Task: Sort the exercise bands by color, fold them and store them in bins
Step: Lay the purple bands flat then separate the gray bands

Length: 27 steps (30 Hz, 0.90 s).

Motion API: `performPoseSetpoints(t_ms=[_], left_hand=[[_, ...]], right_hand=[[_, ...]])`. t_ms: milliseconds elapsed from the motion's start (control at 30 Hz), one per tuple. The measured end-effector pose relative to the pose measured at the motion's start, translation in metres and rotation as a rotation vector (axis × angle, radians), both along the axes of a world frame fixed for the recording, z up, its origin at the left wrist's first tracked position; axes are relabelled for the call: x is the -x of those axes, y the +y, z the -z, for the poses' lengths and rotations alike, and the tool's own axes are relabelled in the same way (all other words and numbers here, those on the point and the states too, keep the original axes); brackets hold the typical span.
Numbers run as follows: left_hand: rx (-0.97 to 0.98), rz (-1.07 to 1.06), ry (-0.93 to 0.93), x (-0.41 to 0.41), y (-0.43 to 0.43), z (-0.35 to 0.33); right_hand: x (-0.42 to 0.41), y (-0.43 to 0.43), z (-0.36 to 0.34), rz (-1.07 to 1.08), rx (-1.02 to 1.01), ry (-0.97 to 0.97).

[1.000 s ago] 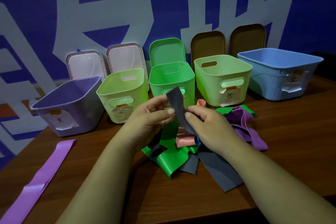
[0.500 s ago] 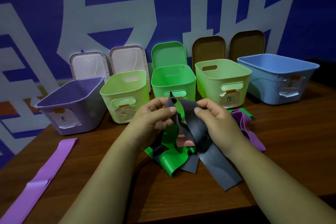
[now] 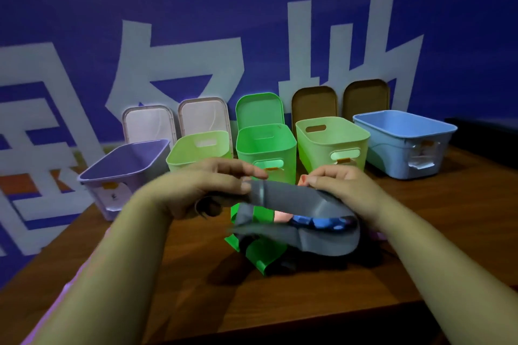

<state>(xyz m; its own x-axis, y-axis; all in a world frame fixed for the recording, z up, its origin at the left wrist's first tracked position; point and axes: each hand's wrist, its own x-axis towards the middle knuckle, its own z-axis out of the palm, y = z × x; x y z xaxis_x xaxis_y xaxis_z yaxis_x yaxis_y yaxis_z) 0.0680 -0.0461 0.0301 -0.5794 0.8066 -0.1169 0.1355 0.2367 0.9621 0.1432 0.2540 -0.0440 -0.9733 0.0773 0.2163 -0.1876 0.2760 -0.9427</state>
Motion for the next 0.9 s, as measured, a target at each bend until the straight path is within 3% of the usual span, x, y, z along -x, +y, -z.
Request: performPoseSetpoints(t_ms=[100,200,333,533,700,833,900], left_hand=[[0.268,0.095,0.132,-0.014,-0.014,-0.031],[0.305,0.139,0.203,-0.030,-0.010,-0.039],[0.269,0.160,0.321,-0.035,-0.011,-0.028],[0.093,-0.039,0.438,-0.041,-0.023,-0.014],[0.054,-0.037,0.510,-0.045,-0.031,-0.020],[-0.008,-0.105,0.571,-0.049,-0.039,-0.032],[-0.093,-0.181,0.682,-0.050,-0.038,-0.038]], right_hand=[[-0.008,0.006,-0.020,-0.002,-0.245,0.006],[-0.007,-0.004,-0.025,-0.034,-0.231,0.015],[-0.005,-0.019,-0.020,-0.075,-0.162,0.050],[-0.005,-0.027,-0.010,-0.094,-0.041,0.018],[-0.005,-0.046,-0.014,-0.142,-0.028,0.009],[-0.002,-0.065,-0.014,-0.258,0.038,-0.136],[0.002,-0.076,-0.017,-0.211,-0.032,-0.138]])
